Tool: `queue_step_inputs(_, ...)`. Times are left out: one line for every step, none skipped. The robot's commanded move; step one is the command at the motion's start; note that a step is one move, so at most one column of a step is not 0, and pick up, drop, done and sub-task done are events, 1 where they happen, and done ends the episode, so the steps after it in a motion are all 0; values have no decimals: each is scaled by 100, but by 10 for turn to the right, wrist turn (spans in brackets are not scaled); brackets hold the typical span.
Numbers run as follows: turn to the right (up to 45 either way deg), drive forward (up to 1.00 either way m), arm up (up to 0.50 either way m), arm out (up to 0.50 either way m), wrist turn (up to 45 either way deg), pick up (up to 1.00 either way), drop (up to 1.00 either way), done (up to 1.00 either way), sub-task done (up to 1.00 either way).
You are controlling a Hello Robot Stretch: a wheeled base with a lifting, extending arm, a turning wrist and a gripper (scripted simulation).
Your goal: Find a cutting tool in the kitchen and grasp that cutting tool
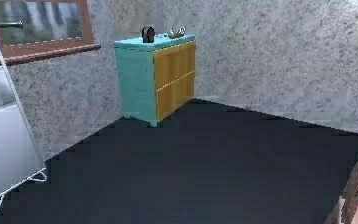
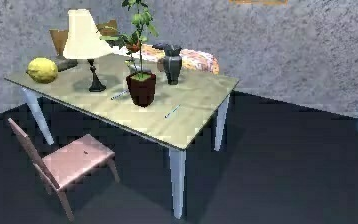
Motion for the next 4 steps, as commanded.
queue_step_inputs(-450,0,0,0,0,0,0,0,0)
queue_step_inputs(-450,0,0,0,0,0,0,0,0)
queue_step_inputs(-450,0,0,0,0,0,0,0,0)
queue_step_inputs(-90,0,0,0,0,0,0,0,0)
